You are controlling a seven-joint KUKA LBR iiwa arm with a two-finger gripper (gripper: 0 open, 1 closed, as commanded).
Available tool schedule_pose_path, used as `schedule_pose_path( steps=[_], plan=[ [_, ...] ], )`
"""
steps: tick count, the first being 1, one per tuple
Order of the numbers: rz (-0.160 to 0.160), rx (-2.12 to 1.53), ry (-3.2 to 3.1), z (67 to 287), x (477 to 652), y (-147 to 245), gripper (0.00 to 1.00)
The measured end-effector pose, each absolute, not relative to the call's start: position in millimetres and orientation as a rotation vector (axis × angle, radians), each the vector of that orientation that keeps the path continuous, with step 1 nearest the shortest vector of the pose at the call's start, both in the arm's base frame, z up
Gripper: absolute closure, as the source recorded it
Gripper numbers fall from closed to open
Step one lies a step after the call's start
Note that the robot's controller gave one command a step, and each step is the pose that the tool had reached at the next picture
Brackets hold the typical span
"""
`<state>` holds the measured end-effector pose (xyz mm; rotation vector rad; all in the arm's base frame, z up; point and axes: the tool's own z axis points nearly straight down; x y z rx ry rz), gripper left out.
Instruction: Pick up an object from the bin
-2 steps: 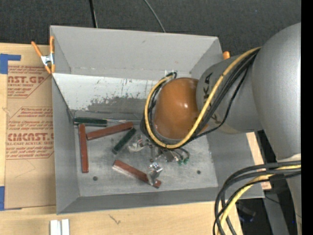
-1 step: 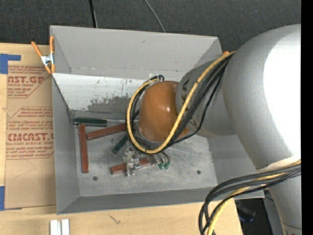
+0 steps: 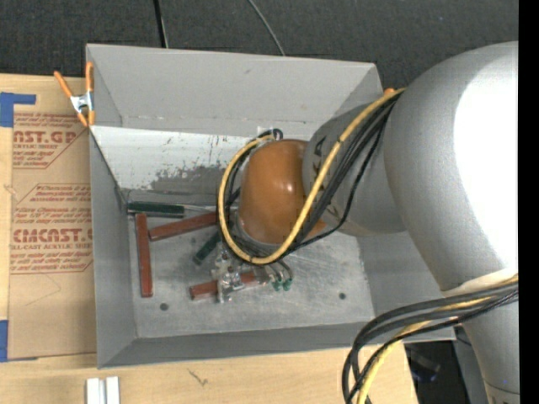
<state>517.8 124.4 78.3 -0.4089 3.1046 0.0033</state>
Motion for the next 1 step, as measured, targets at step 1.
schedule_pose_path(
  steps=[1],
  plan=[
    [0.002,-0.478,3.097,250.3,539.9,149.8,1.0]
  ],
)
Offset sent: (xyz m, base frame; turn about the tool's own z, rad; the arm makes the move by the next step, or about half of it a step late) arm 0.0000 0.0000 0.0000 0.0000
